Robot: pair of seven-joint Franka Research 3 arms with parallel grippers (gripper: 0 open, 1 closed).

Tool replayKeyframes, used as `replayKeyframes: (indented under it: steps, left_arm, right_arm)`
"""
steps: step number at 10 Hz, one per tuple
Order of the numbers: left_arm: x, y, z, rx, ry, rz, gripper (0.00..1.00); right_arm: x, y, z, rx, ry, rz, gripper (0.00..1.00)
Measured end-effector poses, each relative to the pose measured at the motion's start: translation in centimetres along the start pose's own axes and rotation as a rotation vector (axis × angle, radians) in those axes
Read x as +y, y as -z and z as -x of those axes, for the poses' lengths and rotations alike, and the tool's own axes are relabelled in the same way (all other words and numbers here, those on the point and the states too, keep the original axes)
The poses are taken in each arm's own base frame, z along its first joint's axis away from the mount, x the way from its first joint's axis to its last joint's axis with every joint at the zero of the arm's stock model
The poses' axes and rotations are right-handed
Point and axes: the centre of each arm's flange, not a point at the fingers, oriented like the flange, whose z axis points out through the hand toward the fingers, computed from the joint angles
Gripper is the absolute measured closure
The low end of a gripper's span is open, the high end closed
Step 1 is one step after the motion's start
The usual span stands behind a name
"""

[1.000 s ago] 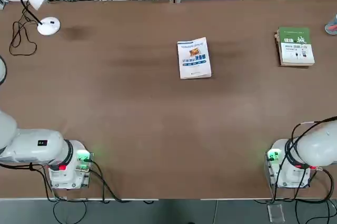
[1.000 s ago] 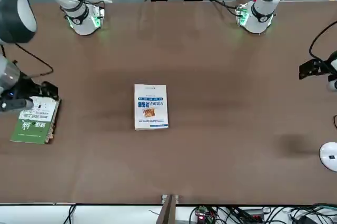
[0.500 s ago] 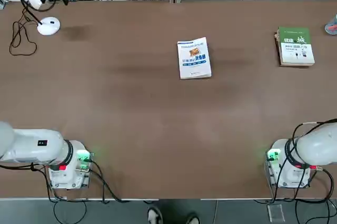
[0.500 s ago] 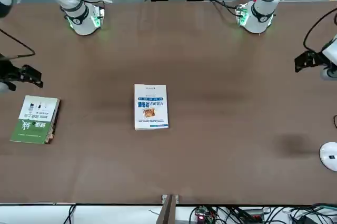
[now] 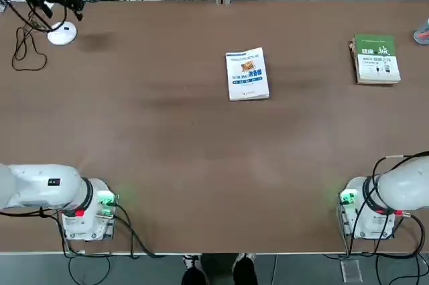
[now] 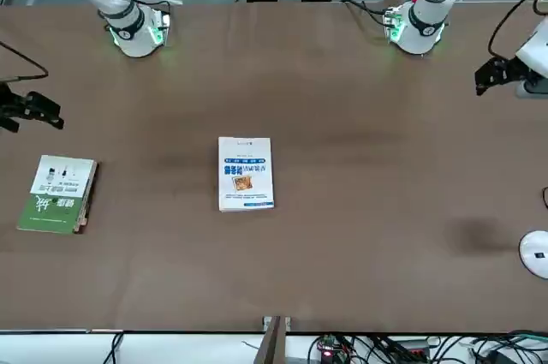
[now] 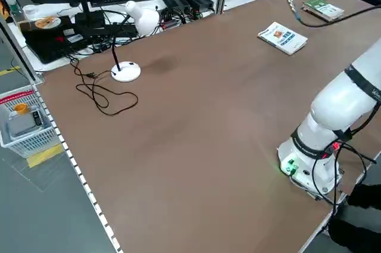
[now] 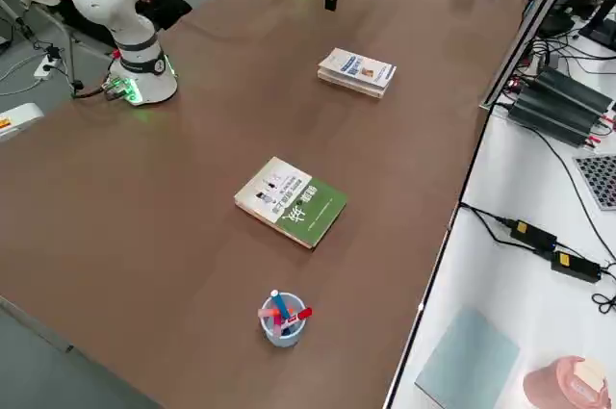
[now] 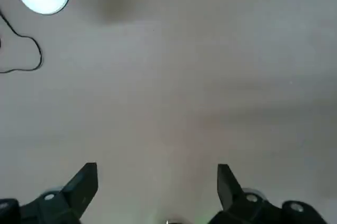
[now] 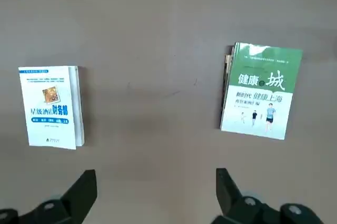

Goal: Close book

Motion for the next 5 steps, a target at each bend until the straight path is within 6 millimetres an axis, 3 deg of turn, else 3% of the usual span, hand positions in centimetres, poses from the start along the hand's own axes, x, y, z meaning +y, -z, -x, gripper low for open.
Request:
replayKeyframes:
  steps: [5]
  left_arm:
    - [-0.04,-0.77,0.94,0.07,0.0,-0.004,0.01]
  right_arm:
    - [0.66,-0.33,0.03,-0.01,-0.012,0.001,0.0]
